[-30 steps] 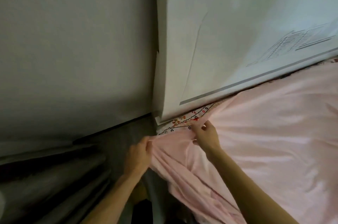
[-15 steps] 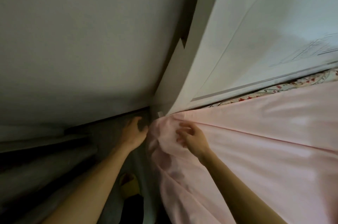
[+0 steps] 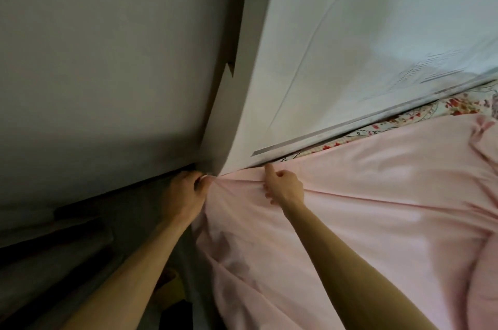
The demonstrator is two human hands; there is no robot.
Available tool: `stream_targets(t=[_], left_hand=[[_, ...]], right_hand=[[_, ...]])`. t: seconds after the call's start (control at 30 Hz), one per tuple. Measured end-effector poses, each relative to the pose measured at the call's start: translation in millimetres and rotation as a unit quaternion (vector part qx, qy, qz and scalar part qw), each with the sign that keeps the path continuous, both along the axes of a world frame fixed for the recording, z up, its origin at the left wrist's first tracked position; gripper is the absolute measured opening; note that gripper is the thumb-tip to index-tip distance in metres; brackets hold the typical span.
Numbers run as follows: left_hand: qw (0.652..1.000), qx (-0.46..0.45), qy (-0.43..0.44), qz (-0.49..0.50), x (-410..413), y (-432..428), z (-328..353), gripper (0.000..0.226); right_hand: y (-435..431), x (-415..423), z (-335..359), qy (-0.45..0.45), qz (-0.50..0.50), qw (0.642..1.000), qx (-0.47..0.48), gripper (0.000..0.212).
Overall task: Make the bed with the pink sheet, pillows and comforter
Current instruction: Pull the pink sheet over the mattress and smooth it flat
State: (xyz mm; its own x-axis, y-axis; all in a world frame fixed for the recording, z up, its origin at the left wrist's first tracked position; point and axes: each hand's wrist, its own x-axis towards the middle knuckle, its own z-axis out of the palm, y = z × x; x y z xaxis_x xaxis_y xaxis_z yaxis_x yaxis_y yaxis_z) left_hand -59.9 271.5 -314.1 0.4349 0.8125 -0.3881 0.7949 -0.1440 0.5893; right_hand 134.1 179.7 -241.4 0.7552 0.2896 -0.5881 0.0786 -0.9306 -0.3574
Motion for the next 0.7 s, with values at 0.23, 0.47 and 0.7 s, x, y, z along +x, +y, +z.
stream_targets(t=[0.23, 0.47, 0.7], left_hand=[[1.0, 0.01, -0.005, -0.017, 14.3, -2.8, 14.7, 0.027], [1.0, -0.008, -0.007, -0.021, 3.2, -6.7, 13.4, 0.025], [0.997, -0.006, 0.076, 0.02, 16.1, -0.3, 7.6, 0.021]], right_hand=[[7.2, 14.2, -7.9, 0.01, 0.028, 0.994, -0.107, 0.051], [10.8, 19.7, 13.0, 0.01, -0.205, 0.951, 0.233, 0.029], [-5.1, 35.0, -10.1, 0.065, -0.12, 0.964, 0.23, 0.021]])
